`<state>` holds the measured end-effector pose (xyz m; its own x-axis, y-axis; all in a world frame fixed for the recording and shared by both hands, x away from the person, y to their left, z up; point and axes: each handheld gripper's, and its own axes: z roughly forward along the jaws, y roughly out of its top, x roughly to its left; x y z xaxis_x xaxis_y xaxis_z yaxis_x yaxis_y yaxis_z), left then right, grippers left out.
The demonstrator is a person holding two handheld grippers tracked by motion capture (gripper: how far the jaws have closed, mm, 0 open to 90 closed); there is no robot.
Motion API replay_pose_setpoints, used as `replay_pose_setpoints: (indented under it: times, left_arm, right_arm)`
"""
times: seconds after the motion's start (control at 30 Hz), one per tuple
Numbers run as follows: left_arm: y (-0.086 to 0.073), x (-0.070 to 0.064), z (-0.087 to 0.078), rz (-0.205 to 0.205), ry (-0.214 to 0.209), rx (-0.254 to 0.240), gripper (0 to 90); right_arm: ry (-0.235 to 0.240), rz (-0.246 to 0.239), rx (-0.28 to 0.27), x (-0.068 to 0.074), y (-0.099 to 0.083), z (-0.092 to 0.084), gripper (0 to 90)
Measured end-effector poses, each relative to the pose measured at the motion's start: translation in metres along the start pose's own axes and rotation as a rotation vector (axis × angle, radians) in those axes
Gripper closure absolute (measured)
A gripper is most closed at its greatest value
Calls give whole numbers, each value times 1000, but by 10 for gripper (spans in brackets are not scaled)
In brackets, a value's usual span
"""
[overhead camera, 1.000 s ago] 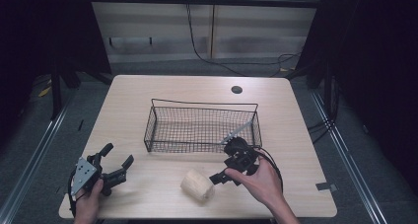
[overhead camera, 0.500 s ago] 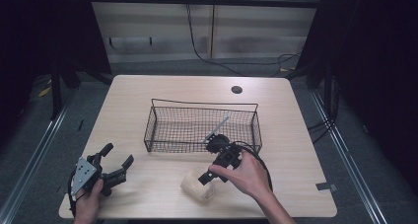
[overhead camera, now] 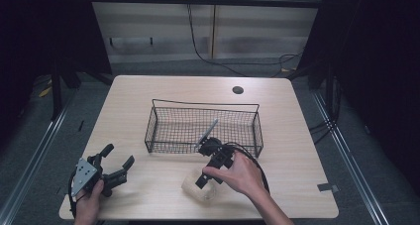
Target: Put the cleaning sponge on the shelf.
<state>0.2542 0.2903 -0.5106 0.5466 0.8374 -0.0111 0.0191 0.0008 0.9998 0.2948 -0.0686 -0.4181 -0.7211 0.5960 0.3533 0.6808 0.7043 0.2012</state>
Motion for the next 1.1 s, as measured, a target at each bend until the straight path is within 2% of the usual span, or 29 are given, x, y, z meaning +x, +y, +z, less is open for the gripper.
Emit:
replay_pose_setpoints:
  times: [0.23,0.5,0.53,0.6,0.8,1.1]
  left_arm:
    - [0,0,0,-3,1,-3,155]
    - [0,0,0,-4,1,-3,155]
    - [0,0,0,-4,1,-3,155]
    - [0,0,0,-3,1,-2,155]
    - [0,0,0,-1,0,1,155]
    - [0,0,0,-4,1,-3,155]
  right_arm:
    - [19,-7,34,1,4,12,190]
    - [9,-10,68,3,7,28,221]
    - [18,-14,91,3,8,35,218]
    - [7,-14,102,5,9,40,234]
    - [28,-13,118,5,11,48,266]
    - [3,7,113,5,11,46,281]
